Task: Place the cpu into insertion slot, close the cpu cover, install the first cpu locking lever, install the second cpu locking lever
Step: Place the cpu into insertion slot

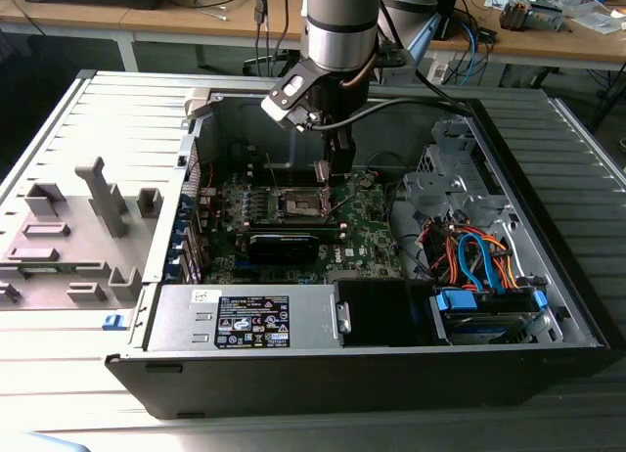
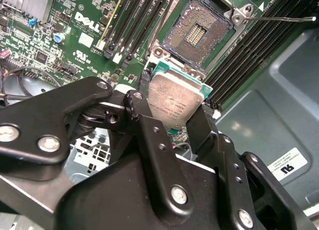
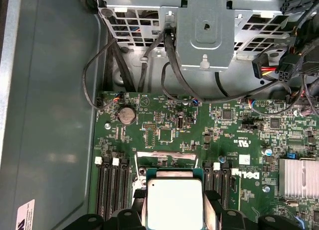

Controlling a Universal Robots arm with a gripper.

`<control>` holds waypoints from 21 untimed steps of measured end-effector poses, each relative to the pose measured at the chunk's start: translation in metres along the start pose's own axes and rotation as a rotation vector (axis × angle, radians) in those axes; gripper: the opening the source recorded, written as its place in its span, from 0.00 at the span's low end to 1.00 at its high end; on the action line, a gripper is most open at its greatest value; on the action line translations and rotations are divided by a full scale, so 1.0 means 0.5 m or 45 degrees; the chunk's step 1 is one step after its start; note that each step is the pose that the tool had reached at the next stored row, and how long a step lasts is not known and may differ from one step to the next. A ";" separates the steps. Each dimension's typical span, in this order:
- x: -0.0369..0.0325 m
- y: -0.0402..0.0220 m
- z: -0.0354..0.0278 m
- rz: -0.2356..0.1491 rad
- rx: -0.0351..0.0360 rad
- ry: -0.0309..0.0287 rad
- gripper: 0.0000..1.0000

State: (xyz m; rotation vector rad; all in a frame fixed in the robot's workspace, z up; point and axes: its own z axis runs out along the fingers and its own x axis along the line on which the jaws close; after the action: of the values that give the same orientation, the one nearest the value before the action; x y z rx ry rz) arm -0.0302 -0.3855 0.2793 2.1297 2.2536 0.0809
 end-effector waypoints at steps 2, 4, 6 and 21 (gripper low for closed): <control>0.000 0.000 0.000 0.005 0.0000 -0.0004 0.54; 0.000 0.000 0.000 0.008 0.0000 -0.0006 0.54; 0.000 0.000 0.000 0.012 -0.0001 -0.0008 0.54; 0.000 0.000 0.001 0.046 -0.0003 -0.0030 0.54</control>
State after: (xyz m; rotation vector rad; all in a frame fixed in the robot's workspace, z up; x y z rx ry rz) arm -0.0302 -0.3855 0.2786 2.1692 2.2145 0.0797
